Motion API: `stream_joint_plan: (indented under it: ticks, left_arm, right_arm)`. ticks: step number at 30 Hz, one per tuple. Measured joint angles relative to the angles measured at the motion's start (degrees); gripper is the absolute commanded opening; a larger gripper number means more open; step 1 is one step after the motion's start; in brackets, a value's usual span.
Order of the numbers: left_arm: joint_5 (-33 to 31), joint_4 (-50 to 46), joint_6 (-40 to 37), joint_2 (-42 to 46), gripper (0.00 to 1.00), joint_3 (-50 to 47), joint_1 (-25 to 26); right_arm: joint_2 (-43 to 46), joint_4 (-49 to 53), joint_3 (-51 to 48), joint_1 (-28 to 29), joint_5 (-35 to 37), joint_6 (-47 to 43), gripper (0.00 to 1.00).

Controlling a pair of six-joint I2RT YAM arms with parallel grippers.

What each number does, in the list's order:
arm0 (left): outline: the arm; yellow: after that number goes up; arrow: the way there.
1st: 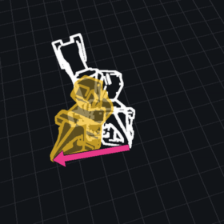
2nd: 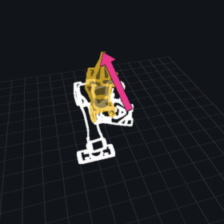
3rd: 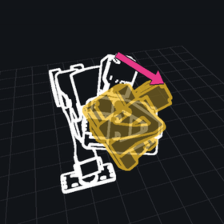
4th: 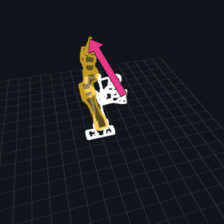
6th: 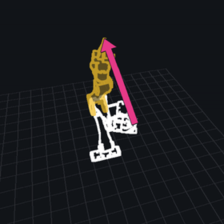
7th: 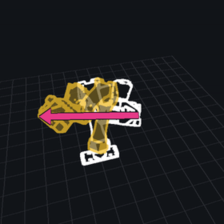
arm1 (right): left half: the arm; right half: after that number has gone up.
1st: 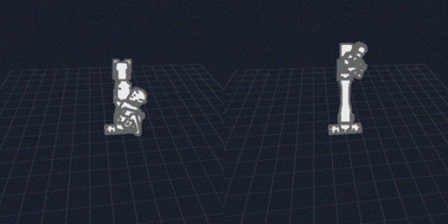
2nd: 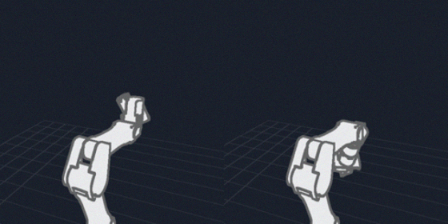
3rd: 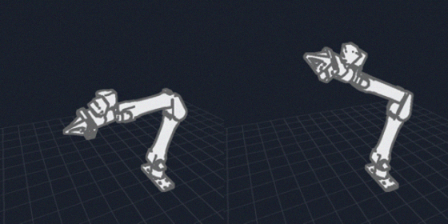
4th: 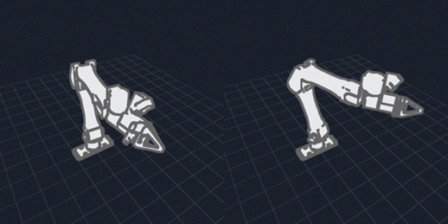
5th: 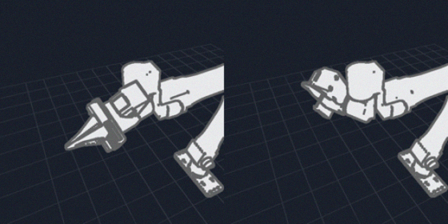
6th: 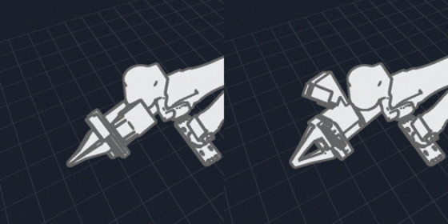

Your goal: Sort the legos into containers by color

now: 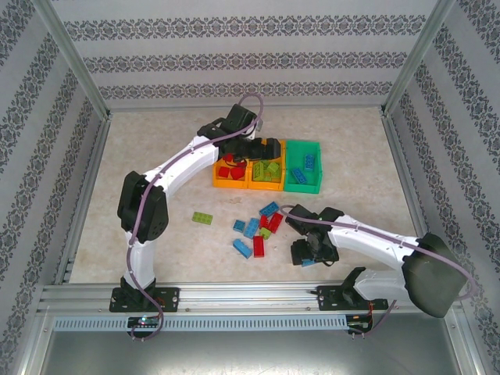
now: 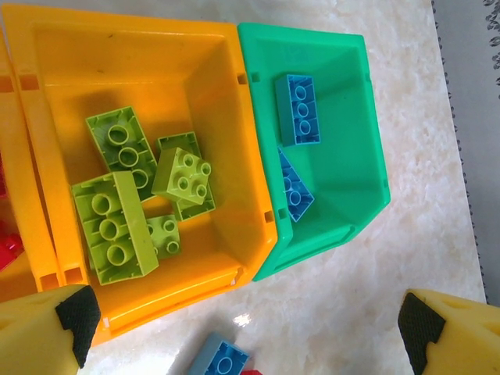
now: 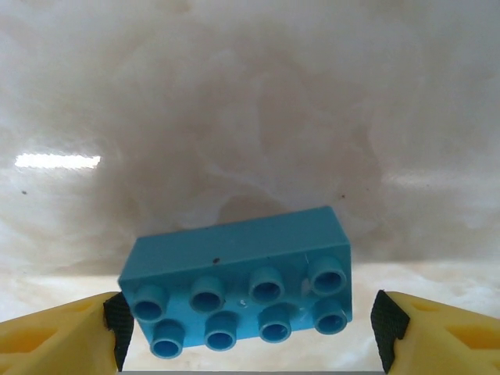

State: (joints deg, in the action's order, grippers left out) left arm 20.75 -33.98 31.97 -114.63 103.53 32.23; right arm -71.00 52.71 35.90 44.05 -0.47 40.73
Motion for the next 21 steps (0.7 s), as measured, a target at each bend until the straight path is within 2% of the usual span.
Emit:
stream_joint_plan:
  ticks: [10,21]
  left_arm:
    - [0.04,1.53,0.90,1.01,1.00,-2.51,-0.11]
    - [0.22,2.56,1.31,2.38,1.00,-5.11,-1.03]
  right_arm:
    - [-3.48,0.90,2.67,2.49,0.39,0.20,0.82]
    - [-6.43,0.02,3.80,3.32,0.39,2.16,0.73]
